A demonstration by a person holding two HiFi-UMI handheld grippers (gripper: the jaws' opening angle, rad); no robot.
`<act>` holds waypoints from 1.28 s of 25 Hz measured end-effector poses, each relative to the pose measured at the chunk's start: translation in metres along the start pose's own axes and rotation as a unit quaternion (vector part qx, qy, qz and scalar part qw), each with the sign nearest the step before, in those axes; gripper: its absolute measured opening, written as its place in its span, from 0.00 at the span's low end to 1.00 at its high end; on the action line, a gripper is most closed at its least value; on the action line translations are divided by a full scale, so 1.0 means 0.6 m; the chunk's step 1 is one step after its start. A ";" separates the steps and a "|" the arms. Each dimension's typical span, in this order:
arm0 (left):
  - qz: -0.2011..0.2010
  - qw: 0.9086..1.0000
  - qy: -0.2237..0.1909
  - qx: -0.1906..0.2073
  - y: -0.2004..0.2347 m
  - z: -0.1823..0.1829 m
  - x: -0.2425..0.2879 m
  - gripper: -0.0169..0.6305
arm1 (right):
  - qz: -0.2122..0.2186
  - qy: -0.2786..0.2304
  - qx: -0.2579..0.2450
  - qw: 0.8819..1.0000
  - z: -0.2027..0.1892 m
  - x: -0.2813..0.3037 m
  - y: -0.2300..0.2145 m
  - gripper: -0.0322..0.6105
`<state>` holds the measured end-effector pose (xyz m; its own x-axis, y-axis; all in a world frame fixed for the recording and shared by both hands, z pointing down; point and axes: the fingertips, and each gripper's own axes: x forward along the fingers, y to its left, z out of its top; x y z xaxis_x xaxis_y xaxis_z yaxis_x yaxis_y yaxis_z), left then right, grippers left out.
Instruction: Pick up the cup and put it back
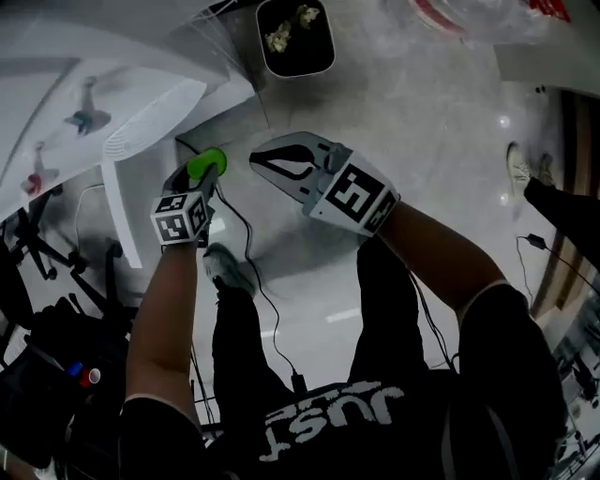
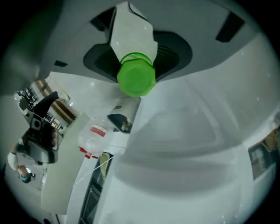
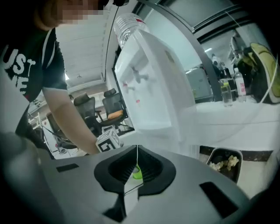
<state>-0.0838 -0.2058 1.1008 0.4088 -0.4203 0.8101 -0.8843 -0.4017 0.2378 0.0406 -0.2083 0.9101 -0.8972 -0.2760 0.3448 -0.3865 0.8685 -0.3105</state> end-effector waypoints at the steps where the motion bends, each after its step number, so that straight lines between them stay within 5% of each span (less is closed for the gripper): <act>1: 0.011 1.000 0.001 -0.008 0.026 -0.009 0.034 0.39 | -0.001 0.000 0.004 1.000 -0.031 0.009 -0.014 0.11; 6: 0.059 0.998 -0.006 -0.017 0.144 -0.004 0.162 0.39 | -0.006 0.005 0.028 1.000 -0.162 0.047 -0.055 0.11; 11: 0.092 0.995 -0.038 0.000 0.202 0.060 0.212 0.39 | -0.016 0.015 0.030 0.999 -0.218 0.046 -0.046 0.11; 23: 0.125 0.992 -0.024 0.024 0.264 0.133 0.283 0.41 | -0.013 0.019 0.059 0.998 -0.227 0.045 -0.052 0.11; 27: 0.128 0.990 -0.059 0.015 0.258 0.172 0.264 0.63 | -0.013 0.009 0.041 0.999 -0.202 0.033 -0.057 0.11; 32: 0.129 0.989 -0.070 -0.030 0.222 0.110 0.225 0.66 | -0.009 0.011 0.058 0.998 -0.229 0.019 -0.050 0.11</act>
<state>-0.1313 -0.3698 1.2067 0.1917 -0.6121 0.7672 -0.9733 -0.2189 0.0686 0.0711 -0.1809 1.0448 -0.8854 -0.2811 0.3702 -0.4257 0.8100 -0.4033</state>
